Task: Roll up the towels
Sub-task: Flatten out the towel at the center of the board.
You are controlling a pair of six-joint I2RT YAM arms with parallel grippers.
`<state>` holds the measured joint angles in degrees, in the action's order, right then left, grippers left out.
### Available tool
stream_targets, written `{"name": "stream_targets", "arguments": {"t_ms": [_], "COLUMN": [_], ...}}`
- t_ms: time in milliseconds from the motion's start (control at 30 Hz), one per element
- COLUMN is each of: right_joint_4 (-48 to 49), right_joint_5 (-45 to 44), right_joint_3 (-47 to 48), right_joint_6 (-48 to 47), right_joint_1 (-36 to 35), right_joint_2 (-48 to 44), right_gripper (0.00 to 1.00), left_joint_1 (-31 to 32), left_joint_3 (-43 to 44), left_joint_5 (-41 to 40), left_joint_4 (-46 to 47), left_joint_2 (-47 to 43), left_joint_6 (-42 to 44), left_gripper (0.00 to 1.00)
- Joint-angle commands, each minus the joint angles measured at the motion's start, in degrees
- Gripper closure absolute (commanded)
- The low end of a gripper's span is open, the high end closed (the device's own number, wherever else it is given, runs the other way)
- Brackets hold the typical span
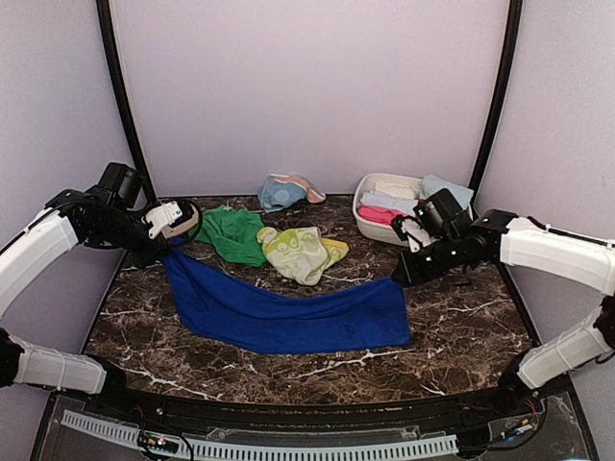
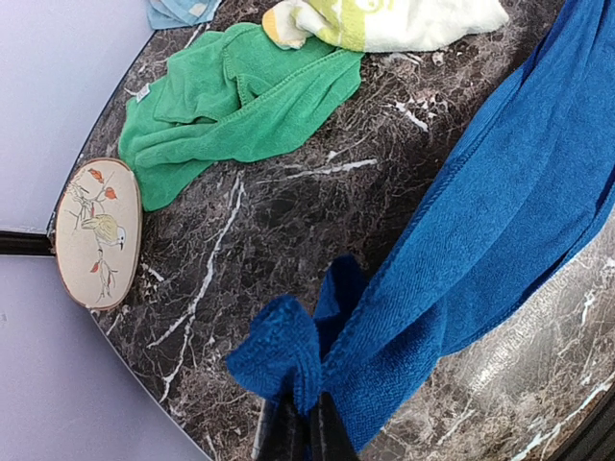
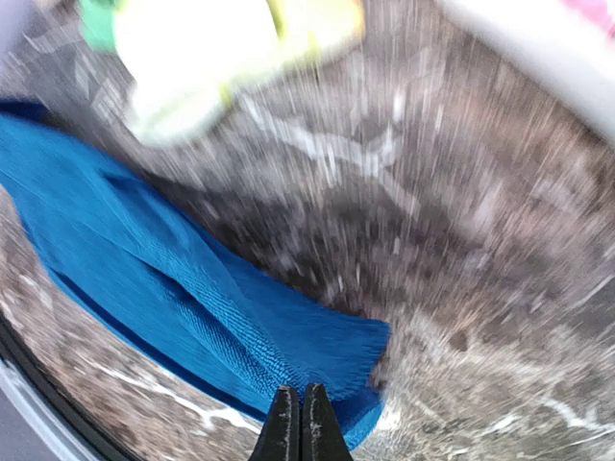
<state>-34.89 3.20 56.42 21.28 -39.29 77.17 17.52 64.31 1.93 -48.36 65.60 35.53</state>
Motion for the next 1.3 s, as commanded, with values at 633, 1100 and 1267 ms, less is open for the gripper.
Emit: {"name": "stream_targets", "arguments": {"t_ms": [633,1100,1267], "right_joint_4": [-19.40,-3.70,5.22], "right_joint_5": [-2.39,-9.76,-12.11], "right_joint_3": [12.83,-9.13,-10.65], "right_joint_6": [7.75,9.95,7.95], "right_joint_1": [0.88,1.39,5.17], "right_joint_2": [-31.09,-23.49,-12.18], "right_gripper": [1.00,1.00,1.00], "left_joint_1": [-0.75,-0.74,-0.78], "left_joint_3": [15.08,-5.57,-11.97], "left_joint_5": [18.91,1.82,-4.16], "left_joint_4": [-26.70,-1.37,18.21], "left_joint_2": [-18.69,-14.87,-4.17], "left_joint_6": [6.07,0.99,-0.03], "left_gripper": [1.00,1.00,1.00]}}
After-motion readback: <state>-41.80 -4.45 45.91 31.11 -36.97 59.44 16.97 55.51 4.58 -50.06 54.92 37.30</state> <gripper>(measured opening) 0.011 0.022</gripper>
